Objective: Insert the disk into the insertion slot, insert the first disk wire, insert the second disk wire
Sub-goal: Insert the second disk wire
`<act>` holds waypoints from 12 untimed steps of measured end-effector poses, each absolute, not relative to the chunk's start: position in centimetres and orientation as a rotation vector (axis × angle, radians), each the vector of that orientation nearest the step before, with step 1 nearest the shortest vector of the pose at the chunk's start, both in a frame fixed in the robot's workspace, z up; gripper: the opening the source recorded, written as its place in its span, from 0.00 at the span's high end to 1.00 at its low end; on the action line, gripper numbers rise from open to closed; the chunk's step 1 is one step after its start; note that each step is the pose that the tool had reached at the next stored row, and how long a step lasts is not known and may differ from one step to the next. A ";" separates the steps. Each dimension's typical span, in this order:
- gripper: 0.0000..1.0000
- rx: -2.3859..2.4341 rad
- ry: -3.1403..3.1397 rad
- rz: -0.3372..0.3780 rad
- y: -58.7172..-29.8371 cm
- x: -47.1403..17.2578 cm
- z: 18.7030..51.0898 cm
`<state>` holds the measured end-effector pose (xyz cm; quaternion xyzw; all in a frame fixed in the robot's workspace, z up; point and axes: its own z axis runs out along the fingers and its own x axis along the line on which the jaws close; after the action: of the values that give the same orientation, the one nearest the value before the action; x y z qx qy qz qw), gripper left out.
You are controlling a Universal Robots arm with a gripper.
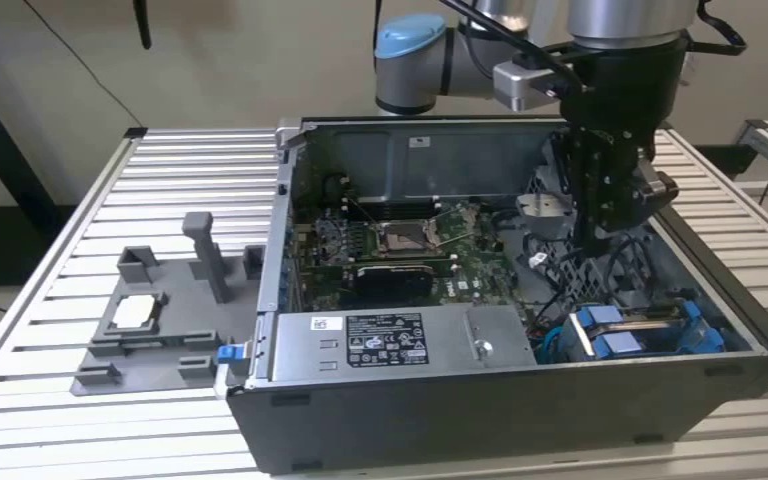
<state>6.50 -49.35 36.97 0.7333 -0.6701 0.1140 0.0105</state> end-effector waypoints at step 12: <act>0.85 2.294 -2.087 0.356 -49.6 6.5 37.0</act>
<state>6.53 -49.65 36.96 0.7348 -0.6685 0.1141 0.0103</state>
